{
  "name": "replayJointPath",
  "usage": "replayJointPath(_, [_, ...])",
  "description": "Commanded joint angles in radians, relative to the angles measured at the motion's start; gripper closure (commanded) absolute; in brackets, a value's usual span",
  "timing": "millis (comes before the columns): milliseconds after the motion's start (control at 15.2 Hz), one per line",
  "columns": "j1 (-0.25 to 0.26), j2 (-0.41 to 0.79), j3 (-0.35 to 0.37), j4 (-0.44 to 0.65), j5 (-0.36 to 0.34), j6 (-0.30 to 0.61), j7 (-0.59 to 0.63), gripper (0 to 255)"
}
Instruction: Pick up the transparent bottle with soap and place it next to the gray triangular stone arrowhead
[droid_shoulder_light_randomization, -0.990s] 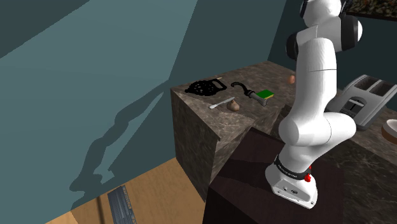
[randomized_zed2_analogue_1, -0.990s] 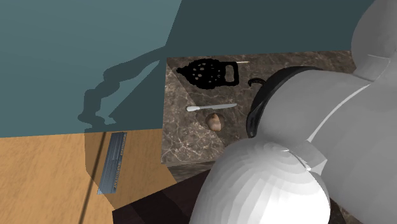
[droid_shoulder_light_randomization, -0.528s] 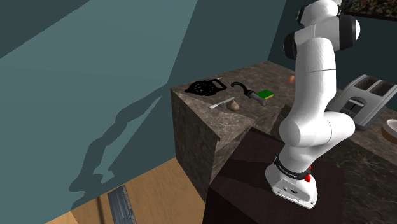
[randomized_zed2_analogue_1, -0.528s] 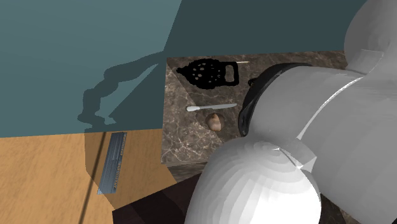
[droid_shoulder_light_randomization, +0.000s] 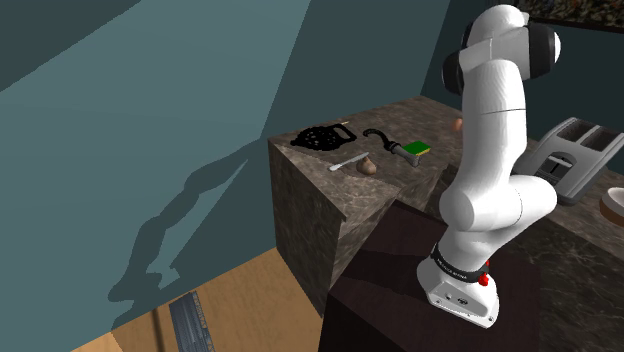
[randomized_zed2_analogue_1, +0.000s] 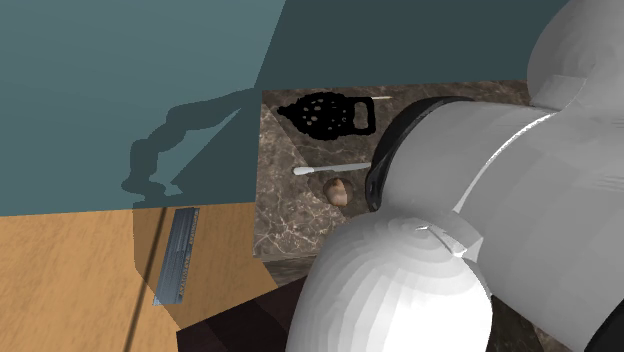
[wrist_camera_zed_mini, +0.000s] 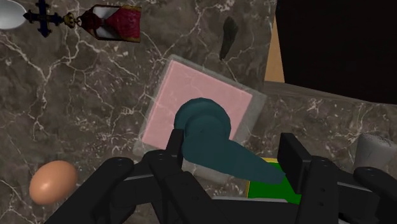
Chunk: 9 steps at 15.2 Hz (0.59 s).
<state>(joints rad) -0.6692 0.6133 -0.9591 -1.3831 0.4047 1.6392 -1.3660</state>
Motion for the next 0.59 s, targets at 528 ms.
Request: replayJointPath(528, [0.014,0.02,0.012,-0.085,0.019,0.093,-0.012,255])
